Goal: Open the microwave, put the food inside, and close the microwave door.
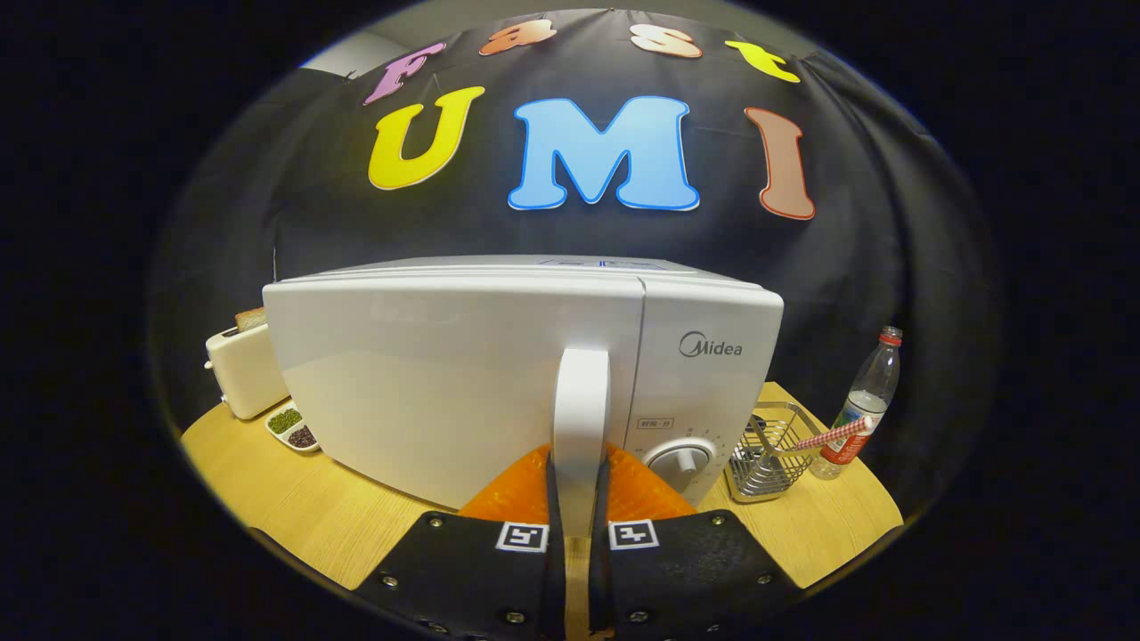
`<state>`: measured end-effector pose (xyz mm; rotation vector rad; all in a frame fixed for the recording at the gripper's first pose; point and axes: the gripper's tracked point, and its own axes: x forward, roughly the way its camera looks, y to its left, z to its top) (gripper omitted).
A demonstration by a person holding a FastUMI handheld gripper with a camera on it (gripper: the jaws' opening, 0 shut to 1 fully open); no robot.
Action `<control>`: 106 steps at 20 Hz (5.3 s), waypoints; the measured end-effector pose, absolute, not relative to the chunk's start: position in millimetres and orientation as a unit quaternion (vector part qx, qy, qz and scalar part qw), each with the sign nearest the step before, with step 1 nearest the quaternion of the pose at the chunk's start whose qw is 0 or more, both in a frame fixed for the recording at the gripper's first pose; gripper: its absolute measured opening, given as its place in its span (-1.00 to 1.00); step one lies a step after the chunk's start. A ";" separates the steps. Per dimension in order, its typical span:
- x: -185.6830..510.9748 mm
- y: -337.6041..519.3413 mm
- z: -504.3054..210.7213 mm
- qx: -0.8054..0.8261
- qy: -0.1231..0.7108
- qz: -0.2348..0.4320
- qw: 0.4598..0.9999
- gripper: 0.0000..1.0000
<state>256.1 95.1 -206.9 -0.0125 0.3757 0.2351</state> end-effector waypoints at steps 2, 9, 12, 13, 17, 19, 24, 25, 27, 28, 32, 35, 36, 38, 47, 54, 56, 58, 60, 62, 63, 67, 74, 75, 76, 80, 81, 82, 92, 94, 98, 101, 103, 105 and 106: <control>245.9 95.1 -208.0 -0.011 0.200 0.112 0.973 -0.79; 187.1 102.9 -202.0 -0.020 0.191 0.118 0.974 -0.79; 167.6 108.1 -200.1 -0.020 0.201 0.124 0.971 -0.80; 160.3 110.3 -199.4 -0.018 0.203 0.125 0.971 -0.80; 134.4 120.8 -197.3 -0.019 0.211 0.121 0.970 -0.77; 123.1 125.7 -196.3 -0.018 0.214 0.121 0.969 -0.77; 95.4 140.8 -194.8 -0.011 0.224 0.121 0.967 -0.71; 89.5 146.5 -194.5 -0.010 0.226 0.125 0.966 -0.69; 77.1 155.3 -194.2 -0.019 0.228 0.130 0.965 -0.60; 71.3 159.9 -193.0 -0.024 0.229 0.133 0.964 -0.60; 47.7 179.8 -191.4 -0.041 0.227 0.152 0.961 -0.39; 30.9 197.1 -190.5 -0.049 0.225 0.162 0.960 -0.19; 25.7 203.5 -189.6 -0.051 0.223 0.166 0.959 -0.19; 14.8 215.8 -188.6 -0.053 0.221 0.174 0.958 -0.18; -20.9 274.5 -180.7 -0.066 0.211 0.214 0.951 -0.18; -33.7 296.1 -179.8 -0.067 0.221 0.206 0.951 -0.18; -40.2 298.6 -178.2 -0.062 0.223 0.201 0.952 -0.18; -52.2 311.5 -175.4 -0.048 0.222 0.213 0.950 -0.18; -64.0 327.4 -173.4 -0.053 0.219 0.233 0.946 -0.18; -69.4 339.1 -171.1 -0.067 0.215 0.248 0.942 -0.18; -72.4 343.9 -171.0 -0.069 0.215 0.256 0.940 -0.16; -91.5 367.7 -159.8 -0.051 0.212 0.312 0.925 -0.14; -118.9 369.3 -77.9 -0.037 0.132 0.388 0.912 -0.10; -118.2 364.9 -66.9 -0.033 0.122 0.388 0.913 -0.10; -115.7 358.7 -58.6 -0.029 0.115 0.387 0.914 -0.10; -100.2 326.3 -33.6 -0.003 0.096 0.350 0.932 -0.10; -95.2 316.4 -31.1 0.001 0.091 0.338 0.937 -0.10; -91.4 308.2 -30.0 0.004 0.088 0.330 0.940 -0.11; -40.8 190.6 -50.7 0.019 0.101 0.190 0.976 -0.10; -36.4 175.4 -60.4 0.023 0.113 0.174 0.978 -0.10; -32.0 146.5 -65.4 0.015 0.108 0.128 0.986 -0.09; -32.7 147.7 -79.7 0.014 0.119 0.133 0.984 -0.09; -33.3 152.7 -84.9 0.017 0.124 0.147 0.981 -0.09; -32.2 151.1 -89.3 0.011 0.122 0.145 0.982 -0.08; -32.8 151.9 -92.1 0.009 0.123 0.147 0.981 -0.09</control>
